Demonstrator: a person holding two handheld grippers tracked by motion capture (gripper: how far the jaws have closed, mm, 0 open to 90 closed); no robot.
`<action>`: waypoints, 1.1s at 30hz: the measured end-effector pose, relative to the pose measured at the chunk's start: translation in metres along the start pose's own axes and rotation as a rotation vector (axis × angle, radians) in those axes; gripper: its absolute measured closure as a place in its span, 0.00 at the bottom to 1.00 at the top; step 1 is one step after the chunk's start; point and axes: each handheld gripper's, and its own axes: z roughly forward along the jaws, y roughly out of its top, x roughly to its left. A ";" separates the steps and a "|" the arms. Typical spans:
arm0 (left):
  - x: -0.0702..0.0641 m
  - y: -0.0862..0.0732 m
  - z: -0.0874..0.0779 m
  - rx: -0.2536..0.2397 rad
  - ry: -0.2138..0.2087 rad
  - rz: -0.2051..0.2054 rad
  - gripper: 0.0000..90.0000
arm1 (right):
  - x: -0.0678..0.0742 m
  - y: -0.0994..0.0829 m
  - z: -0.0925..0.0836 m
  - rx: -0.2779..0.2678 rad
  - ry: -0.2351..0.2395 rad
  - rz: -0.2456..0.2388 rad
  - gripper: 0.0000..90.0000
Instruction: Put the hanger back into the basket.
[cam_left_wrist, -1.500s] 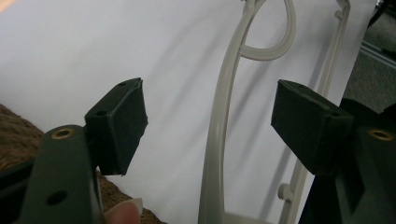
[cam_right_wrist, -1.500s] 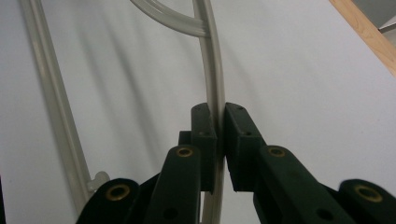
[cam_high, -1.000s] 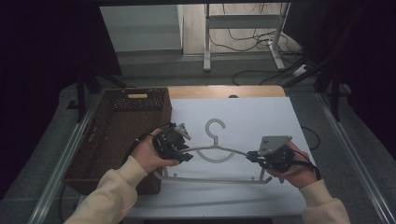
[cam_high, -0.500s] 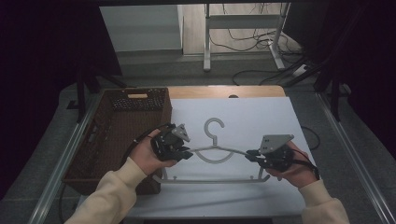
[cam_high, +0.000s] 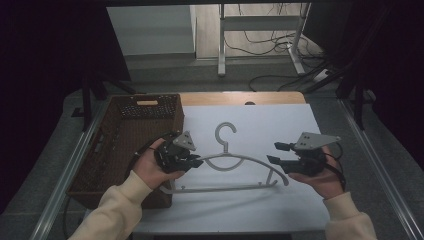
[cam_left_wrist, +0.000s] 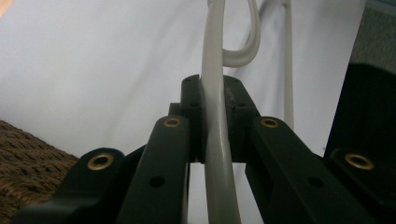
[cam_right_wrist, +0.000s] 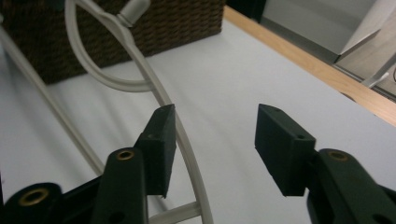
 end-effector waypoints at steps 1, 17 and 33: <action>0.001 -0.001 -0.003 -0.009 0.005 -0.003 0.90 | -0.002 -0.001 -0.002 -0.007 -0.004 0.018 0.49; 0.006 -0.016 -0.032 -0.140 0.054 -0.078 0.90 | -0.024 -0.038 -0.028 -0.066 -0.047 0.193 0.36; 0.010 -0.027 -0.062 -0.211 0.101 -0.112 0.90 | -0.027 -0.059 -0.027 -0.016 -0.065 0.244 0.35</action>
